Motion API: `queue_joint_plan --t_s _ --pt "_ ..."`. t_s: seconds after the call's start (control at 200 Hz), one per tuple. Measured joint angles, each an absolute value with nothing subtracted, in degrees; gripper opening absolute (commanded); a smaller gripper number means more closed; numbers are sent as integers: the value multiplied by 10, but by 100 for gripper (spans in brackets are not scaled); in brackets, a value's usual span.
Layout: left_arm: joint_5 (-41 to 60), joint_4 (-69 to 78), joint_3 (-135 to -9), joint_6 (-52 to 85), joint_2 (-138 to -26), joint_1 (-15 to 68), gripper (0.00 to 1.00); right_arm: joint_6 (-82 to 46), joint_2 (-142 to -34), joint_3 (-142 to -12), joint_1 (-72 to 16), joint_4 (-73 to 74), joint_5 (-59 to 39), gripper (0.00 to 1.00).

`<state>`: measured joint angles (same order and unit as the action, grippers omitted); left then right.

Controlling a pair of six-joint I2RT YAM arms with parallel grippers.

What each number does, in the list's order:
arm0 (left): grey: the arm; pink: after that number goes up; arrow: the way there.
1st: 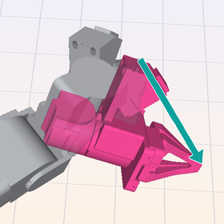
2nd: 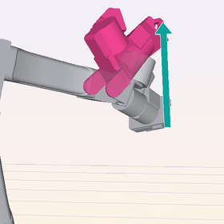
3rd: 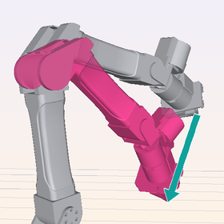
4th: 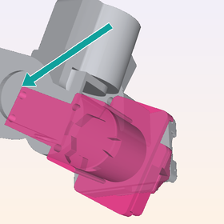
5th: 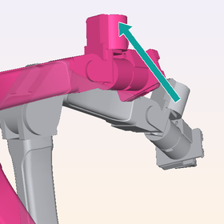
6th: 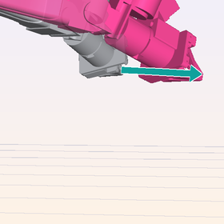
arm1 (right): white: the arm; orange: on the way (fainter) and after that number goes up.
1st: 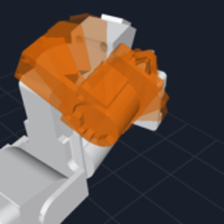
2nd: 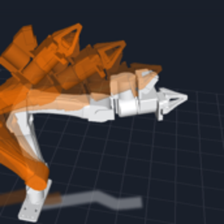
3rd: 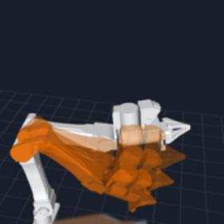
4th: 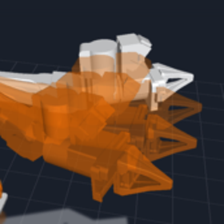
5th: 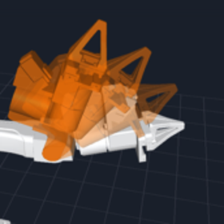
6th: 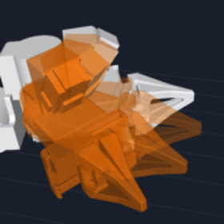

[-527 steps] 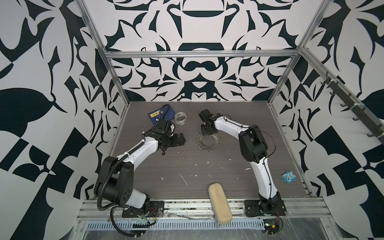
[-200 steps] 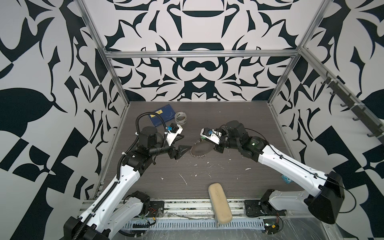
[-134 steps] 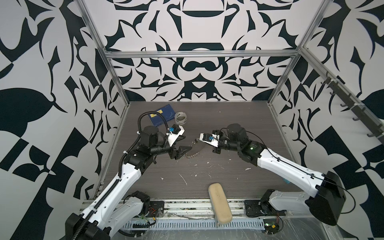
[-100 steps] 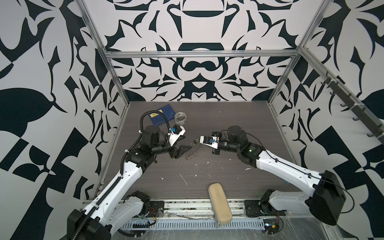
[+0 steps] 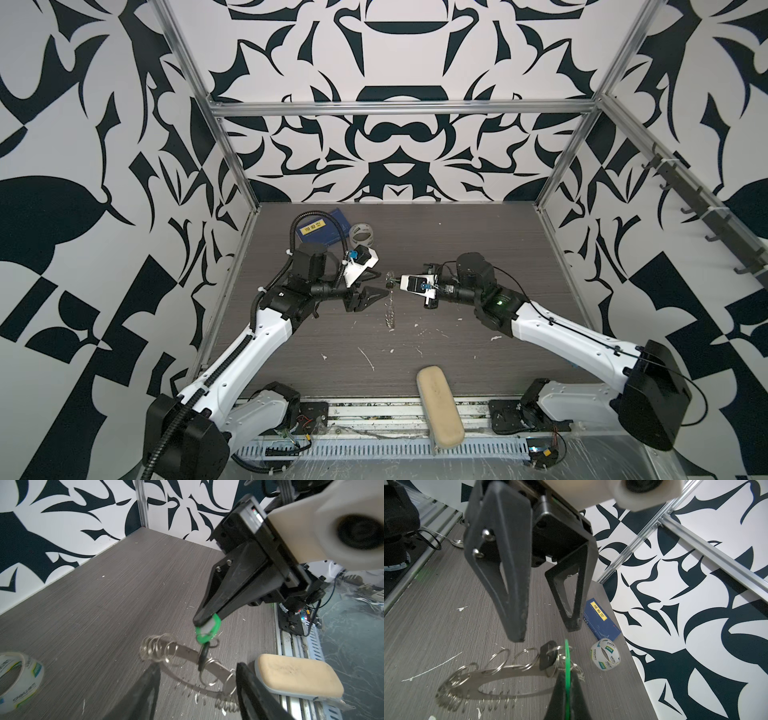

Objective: Remove the keys from the keyring

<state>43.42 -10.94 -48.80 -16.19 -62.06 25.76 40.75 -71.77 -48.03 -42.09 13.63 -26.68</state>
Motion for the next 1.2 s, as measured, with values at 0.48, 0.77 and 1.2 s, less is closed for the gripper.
queue_joint_plan --t_s 0.48,0.77,1.2 --pt "472 -126 -490 -116 -619 290 45 406 -743 -495 -421 168 -215 0" --pt "387 -156 -490 -146 -568 290 35 385 -743 -495 -421 194 -218 0" --pt "303 -127 -488 -170 -545 302 26 356 -743 -495 -421 196 -227 0"
